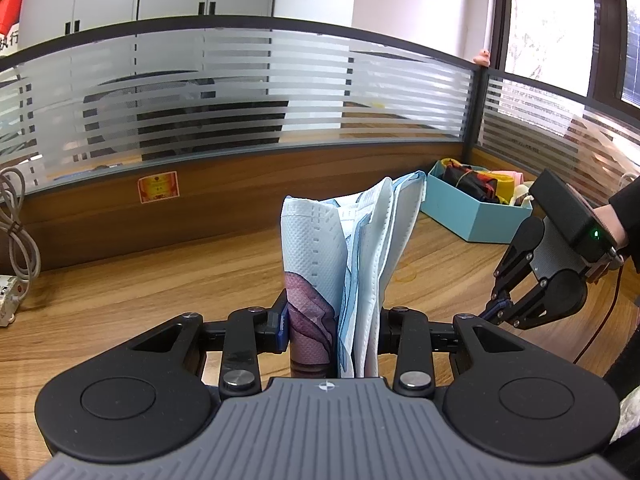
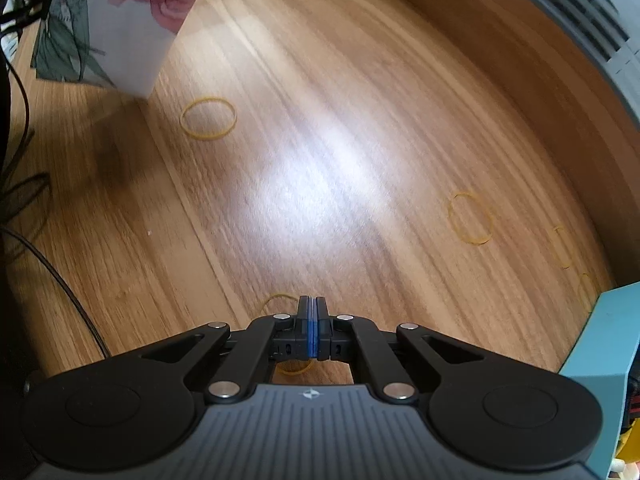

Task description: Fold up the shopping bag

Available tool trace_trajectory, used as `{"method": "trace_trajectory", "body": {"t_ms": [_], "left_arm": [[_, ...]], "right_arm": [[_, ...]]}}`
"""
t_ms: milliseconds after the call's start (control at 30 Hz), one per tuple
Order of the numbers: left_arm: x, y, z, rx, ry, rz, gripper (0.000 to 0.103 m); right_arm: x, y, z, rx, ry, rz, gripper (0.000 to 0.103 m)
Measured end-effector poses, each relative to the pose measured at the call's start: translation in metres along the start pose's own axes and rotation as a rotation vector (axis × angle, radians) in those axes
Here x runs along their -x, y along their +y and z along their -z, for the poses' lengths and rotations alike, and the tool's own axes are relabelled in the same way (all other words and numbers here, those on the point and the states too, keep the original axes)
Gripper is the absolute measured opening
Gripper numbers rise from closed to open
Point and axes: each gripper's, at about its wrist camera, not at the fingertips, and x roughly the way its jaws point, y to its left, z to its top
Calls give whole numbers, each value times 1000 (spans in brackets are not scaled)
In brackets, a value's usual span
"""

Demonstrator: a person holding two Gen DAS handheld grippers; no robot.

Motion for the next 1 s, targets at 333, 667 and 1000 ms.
{"method": "trace_trajectory", "body": {"t_ms": [333,667,1000], "left_arm": [[8,5,-1,32,-25,-40,38],[17,13,-5,86,-36,-54,38],[30,15,-6,100,-59,-48,38]], "right_arm": [[16,-17,-15,-109,-28,36,15],[5,3,-49,-283,-104,9,52],[-15,51,-91,-301,-141,-3,62]]}}
